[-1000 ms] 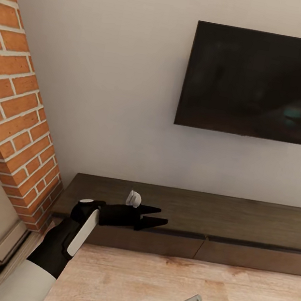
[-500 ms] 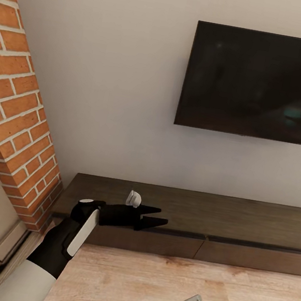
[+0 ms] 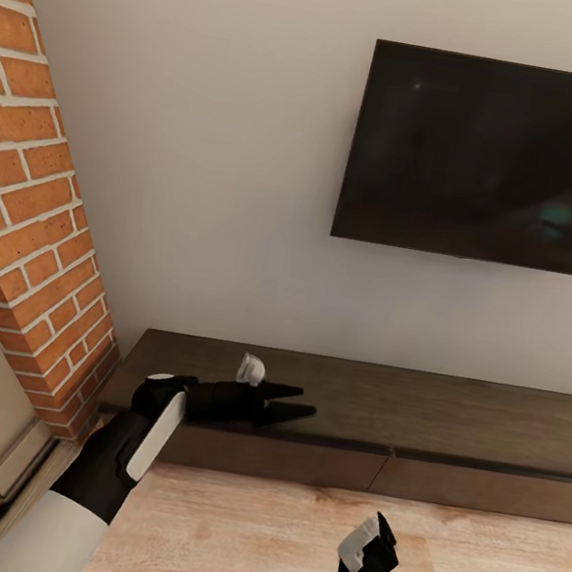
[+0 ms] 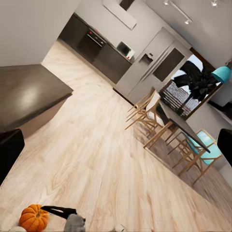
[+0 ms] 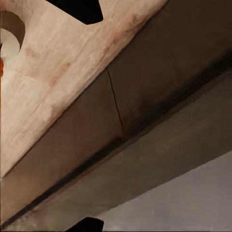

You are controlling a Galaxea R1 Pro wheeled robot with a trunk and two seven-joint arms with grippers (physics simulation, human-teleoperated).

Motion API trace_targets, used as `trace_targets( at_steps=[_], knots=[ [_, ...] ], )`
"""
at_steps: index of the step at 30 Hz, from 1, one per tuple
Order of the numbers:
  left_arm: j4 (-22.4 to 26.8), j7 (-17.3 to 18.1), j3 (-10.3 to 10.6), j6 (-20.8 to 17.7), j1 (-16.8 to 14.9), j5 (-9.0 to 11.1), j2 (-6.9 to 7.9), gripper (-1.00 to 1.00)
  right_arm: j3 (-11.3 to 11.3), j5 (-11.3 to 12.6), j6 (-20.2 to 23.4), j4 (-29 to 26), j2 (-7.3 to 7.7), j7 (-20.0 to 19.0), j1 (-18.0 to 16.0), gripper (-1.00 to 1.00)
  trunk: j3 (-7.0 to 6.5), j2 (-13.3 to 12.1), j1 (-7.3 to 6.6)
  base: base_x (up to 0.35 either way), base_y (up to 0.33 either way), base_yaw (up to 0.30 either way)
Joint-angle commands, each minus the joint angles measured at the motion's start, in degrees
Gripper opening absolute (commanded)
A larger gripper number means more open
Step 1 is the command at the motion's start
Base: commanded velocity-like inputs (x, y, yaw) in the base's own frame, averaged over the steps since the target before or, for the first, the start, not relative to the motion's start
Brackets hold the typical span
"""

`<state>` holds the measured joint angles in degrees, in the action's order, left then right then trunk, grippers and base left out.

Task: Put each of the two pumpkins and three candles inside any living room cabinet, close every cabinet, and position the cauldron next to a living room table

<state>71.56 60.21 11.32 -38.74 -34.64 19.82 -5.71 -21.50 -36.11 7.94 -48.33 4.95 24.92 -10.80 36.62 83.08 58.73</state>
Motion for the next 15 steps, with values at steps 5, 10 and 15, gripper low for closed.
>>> trace_targets(
  at_steps=[5, 10, 15],
  knots=[
    [-0.3, -0.5, -2.3, -0.3, -3.1, 1.4, -0.25, 1.0, -0.9, -22.4, 7.4, 3.1, -5.57, 10.1, 0.0, 1.0, 0.0, 0.0, 0.0, 0.0, 0.0, 0.0],
    [-1.7, -3.7, -2.8, -0.8, -6.2, 5.6, -0.36, 1.0, -1.1, -35.8, 12.6, 8.7, -11.22, 16.5, -0.4, 1.0, 0.0, 0.0, 0.0, 0.0, 0.0, 0.0],
    [-8.0, -10.7, -2.8, -1.3, -11.6, 13.3, -0.78, 1.0, -1.1, -39.1, 17.0, 14.4, -13.71, 23.5, -1.3, 1.0, 0.0, 0.0, 0.0, 0.0, 0.0, 0.0]
  ],
)
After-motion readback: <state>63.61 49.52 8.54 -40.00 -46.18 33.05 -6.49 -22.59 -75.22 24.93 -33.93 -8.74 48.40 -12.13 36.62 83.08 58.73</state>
